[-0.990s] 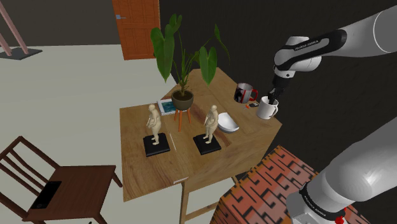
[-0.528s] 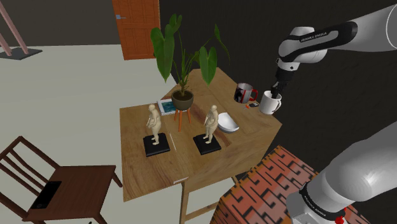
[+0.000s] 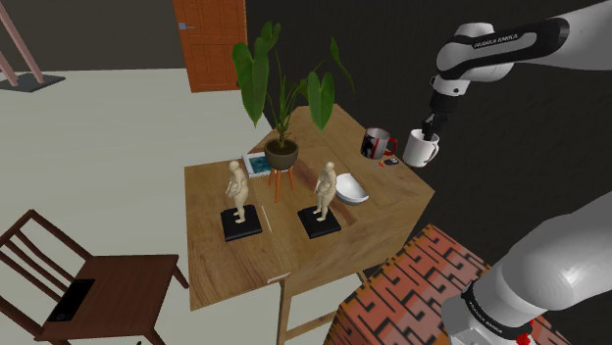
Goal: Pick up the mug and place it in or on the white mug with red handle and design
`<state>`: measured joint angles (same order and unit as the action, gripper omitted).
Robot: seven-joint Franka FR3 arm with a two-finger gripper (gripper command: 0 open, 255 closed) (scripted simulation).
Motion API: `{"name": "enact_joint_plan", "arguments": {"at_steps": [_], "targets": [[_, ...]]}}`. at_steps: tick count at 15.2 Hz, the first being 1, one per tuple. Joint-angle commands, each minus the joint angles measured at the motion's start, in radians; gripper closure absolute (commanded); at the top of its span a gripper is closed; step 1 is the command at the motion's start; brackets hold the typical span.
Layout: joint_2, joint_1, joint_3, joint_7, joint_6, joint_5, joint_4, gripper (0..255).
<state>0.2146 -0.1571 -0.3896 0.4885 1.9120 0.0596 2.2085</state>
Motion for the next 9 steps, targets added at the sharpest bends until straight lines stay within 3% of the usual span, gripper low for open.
{"name": "enact_joint_plan", "arguments": {"at_steps": [1, 9], "targets": [[0.007, 0.000, 0.002, -0.001, -0.028, 0.001, -0.021, 255], [0.027, 0.002, 0.010, -0.007, -0.136, 0.004, -0.110, 255]]}}
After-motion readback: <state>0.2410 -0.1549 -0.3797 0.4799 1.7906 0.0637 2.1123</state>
